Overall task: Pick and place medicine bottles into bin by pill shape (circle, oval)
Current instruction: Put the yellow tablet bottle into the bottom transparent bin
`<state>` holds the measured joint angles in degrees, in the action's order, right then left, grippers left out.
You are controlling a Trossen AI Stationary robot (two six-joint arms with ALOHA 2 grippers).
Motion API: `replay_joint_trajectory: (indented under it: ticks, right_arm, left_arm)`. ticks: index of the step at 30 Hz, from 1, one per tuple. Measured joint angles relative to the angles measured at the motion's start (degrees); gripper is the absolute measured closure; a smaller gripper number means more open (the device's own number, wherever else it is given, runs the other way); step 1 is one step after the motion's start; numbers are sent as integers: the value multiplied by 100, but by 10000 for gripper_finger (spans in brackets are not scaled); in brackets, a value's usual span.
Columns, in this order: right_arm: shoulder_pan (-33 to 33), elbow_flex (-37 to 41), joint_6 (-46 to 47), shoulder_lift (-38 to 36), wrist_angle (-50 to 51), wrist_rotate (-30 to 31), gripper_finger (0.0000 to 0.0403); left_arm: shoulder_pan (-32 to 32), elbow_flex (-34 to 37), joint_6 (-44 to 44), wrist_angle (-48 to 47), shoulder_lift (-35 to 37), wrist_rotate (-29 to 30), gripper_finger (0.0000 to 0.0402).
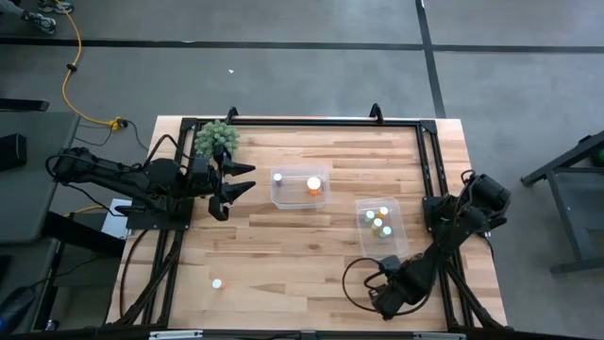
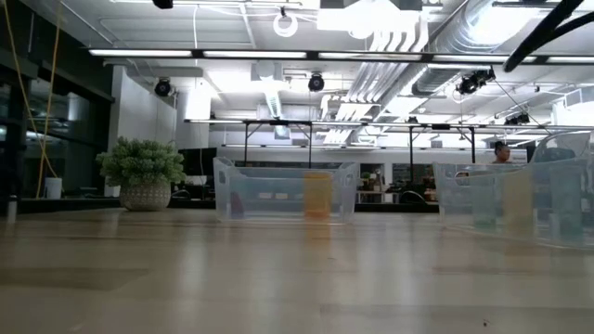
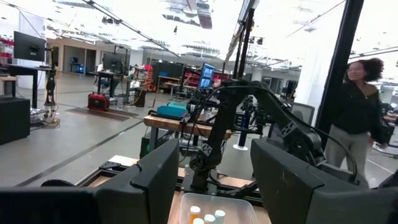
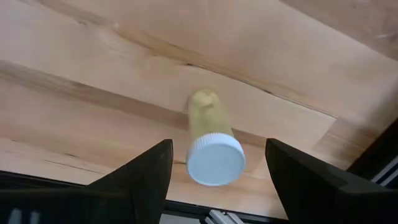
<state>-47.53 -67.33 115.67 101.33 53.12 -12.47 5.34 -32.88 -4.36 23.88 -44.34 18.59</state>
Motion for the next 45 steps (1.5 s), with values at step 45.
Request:
replay_joint_trajectory:
  ticks: [45]
  right_arm:
    - [2, 0, -1017, -835, -129, 750, 302]
  left_arm:
    - [-1, 2, -162, -2, 0, -151, 214]
